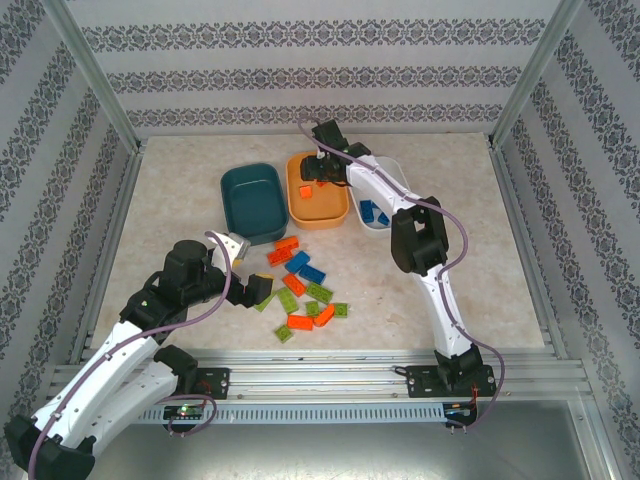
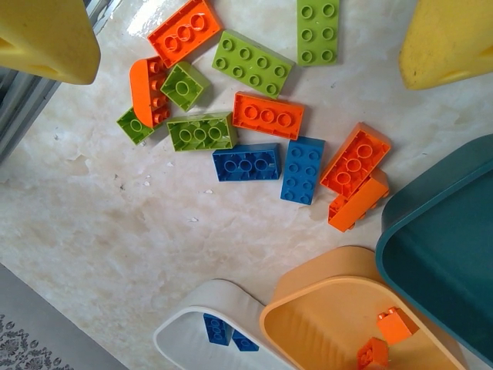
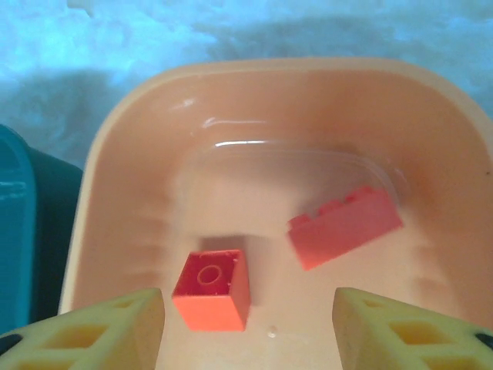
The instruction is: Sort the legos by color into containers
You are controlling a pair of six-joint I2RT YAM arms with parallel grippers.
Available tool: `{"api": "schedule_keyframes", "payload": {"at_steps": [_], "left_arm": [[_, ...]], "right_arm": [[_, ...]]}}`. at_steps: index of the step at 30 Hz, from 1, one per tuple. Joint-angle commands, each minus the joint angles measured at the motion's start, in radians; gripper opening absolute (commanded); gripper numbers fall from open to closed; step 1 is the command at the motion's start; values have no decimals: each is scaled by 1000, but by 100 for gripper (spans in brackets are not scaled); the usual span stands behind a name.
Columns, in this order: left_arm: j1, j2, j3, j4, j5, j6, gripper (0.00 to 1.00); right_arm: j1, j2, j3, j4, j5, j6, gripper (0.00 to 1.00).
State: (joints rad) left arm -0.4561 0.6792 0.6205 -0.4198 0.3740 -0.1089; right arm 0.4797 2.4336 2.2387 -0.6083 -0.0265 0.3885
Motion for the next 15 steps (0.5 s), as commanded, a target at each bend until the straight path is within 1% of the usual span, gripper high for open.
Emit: {"api": "schedule_keyframes", "payload": {"at_steps": [1, 3, 6, 8, 11, 13, 15], "left_arm": [[1, -16, 2, 25, 14, -4, 100], [2, -24, 1, 23, 11, -5, 100], [2, -36, 1, 22, 9, -7, 100], [1, -43, 2, 21, -12, -18, 100], [1, -59, 2, 21, -34, -29, 100], [0, -65, 7, 19, -27, -35, 100], [-1, -66, 8, 19, -13, -40, 100]], "right_arm": [[-3, -57, 35, -54, -9, -7, 61], [0, -123, -2, -55, -9, -7, 61], [17, -264, -128, -35, -13, -21, 63], [28, -372, -233, -31, -3, -32, 64], [40, -578, -465, 14, 22, -22, 66], [39, -714, -621, 29, 7, -1, 67], [36, -822, -733, 2, -17, 10, 68]]}}
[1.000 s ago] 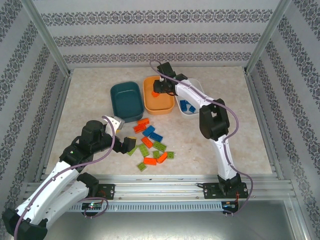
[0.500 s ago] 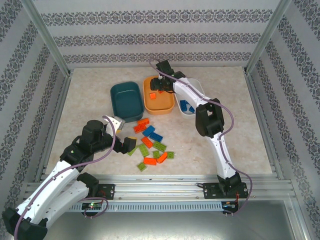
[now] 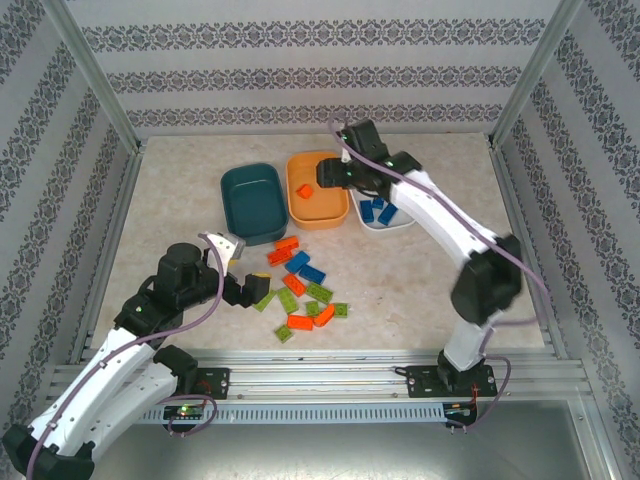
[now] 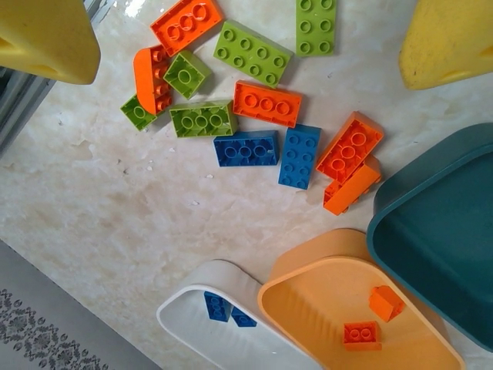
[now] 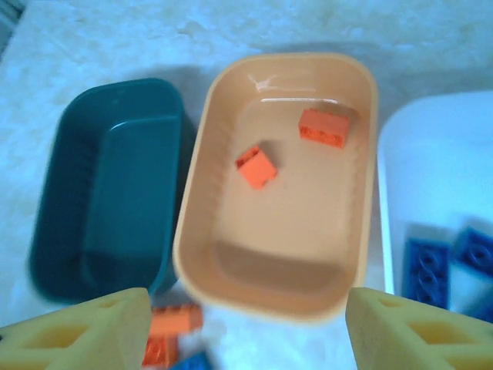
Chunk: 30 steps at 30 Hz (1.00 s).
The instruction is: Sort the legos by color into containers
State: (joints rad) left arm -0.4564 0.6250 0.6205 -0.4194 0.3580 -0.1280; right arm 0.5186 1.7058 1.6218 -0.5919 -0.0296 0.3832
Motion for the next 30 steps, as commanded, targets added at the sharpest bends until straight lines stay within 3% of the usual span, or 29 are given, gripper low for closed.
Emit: {"api": "schedule_keyframes", "payload": {"at_steps": [1, 8, 14, 20, 30], "left_arm": [[1, -6, 9, 20, 21, -23, 100], [-1, 58, 34, 7, 124, -42, 100], [-2, 116, 53, -19, 154, -47, 100], [-1, 163, 73, -45, 172, -41, 100], [-1, 165, 63, -47, 131, -26, 100]], "right_arm": [[-4, -145, -166, -37, -25, 18, 69], [45, -425, -488, -121, -68, 77, 70], [153, -544, -721, -83, -80, 164, 69], [225, -548, -907, 55, -118, 173, 66], [263, -402, -943, 171, -145, 184, 66]]}}
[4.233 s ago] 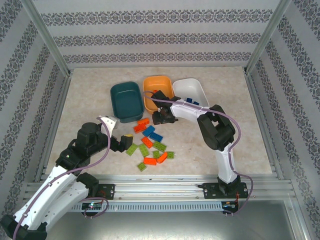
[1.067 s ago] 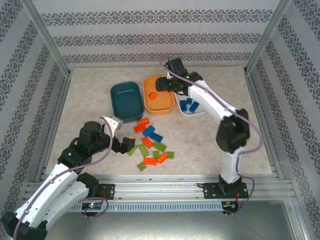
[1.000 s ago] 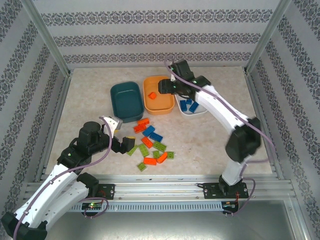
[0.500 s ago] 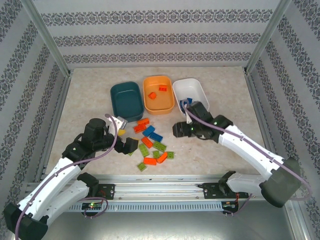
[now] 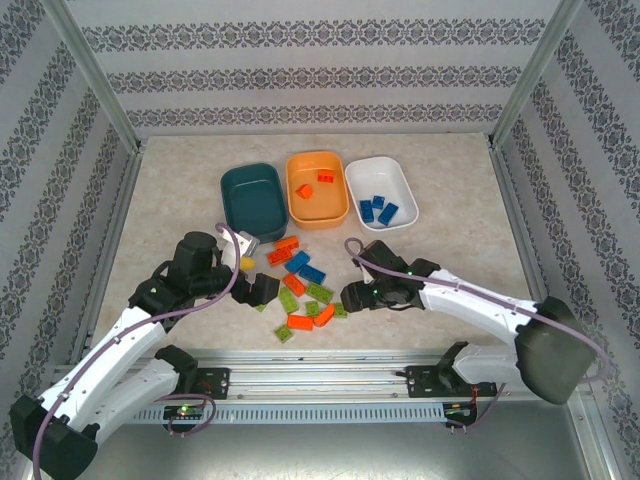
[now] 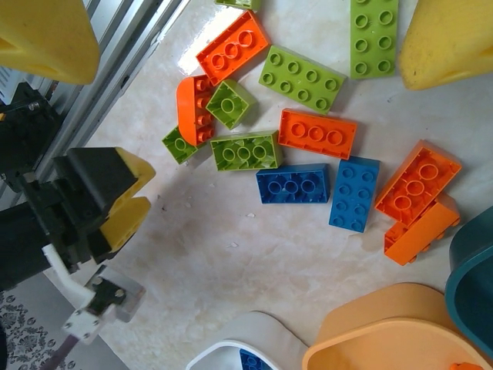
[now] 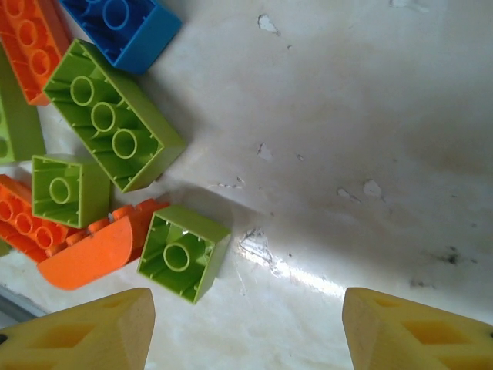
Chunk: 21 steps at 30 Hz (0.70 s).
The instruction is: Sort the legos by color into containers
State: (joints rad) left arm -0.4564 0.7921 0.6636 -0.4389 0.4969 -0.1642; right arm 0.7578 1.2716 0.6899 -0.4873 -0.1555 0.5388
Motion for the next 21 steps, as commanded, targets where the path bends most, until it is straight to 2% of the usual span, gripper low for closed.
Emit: {"api": "schedule_keyframes", "payload": {"at_steps": [1, 7, 11, 17, 21], "left_arm": [[-1, -3, 20, -27, -11, 12, 100], [-1, -4, 19, -24, -15, 17, 100], [-1, -17, 13, -18, -19, 18, 100], [-1, -34, 9, -13, -24, 20, 100], [-1, -38, 10, -12, -25, 20, 100]], "right_arm": [[31, 48, -7, 84, -24, 33, 66], [62, 153, 53, 53, 24, 32, 65], [72, 179, 66, 51, 51, 50, 61], [88, 243, 99, 39, 66, 46, 60], [86, 250, 118, -33, 169, 48, 56]]}}
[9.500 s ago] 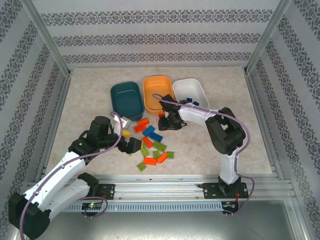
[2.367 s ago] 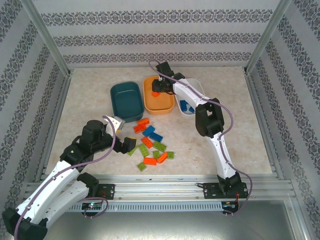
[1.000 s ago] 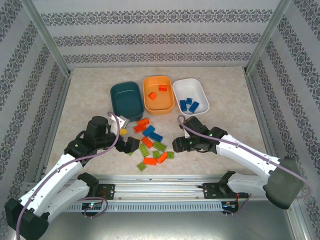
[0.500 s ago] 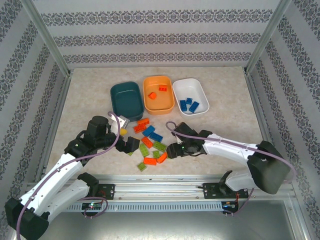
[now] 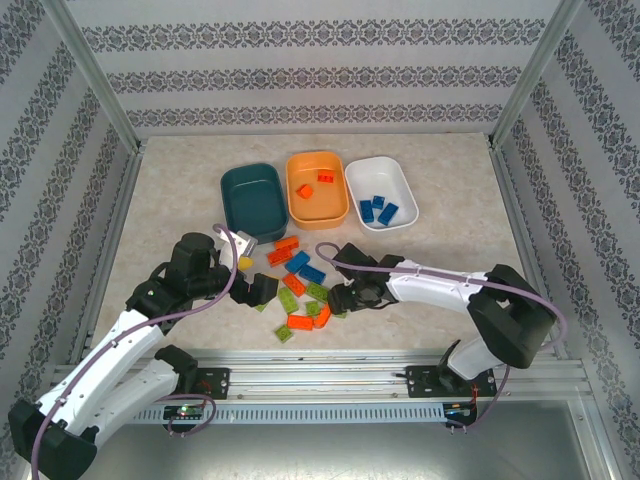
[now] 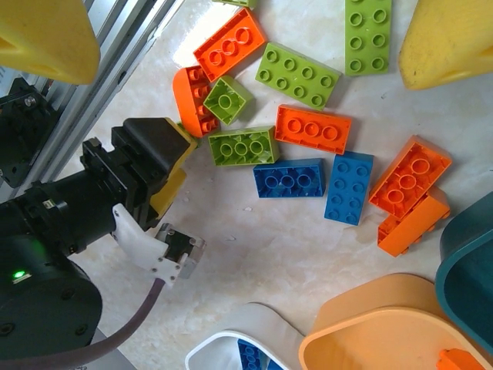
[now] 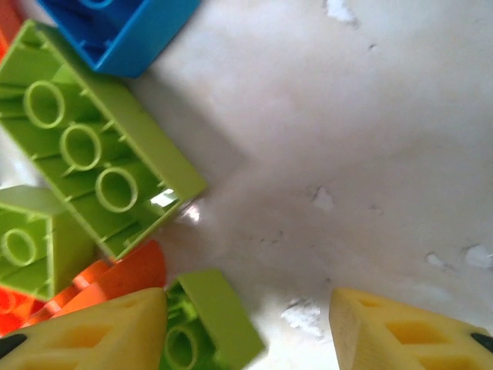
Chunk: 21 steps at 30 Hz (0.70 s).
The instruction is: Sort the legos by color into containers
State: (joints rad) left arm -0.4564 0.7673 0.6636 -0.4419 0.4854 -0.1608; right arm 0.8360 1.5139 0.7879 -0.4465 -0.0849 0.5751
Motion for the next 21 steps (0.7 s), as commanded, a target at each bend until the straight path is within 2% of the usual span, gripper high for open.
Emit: {"api": "schedule_keyframes", "payload": {"at_steps": [1, 7, 11, 15, 21], "left_arm": [[-1, -15, 9, -8, -13, 17, 100], [-1, -26, 7, -4, -12, 16, 100], [-1, -29, 7, -4, -13, 16, 100], [-1, -29, 8, -6, -16, 15, 100], [-1, -29, 6, -8, -19, 15, 100]], "right_arm": [[6, -5, 20, -96, 134, 14, 55], [-26, -138, 1, -182, 219, 21, 53], [-27, -212, -28, -135, 142, 43, 65], [-24, -203, -50, -80, 38, 50, 73], [22, -133, -43, -88, 20, 50, 74]]}}
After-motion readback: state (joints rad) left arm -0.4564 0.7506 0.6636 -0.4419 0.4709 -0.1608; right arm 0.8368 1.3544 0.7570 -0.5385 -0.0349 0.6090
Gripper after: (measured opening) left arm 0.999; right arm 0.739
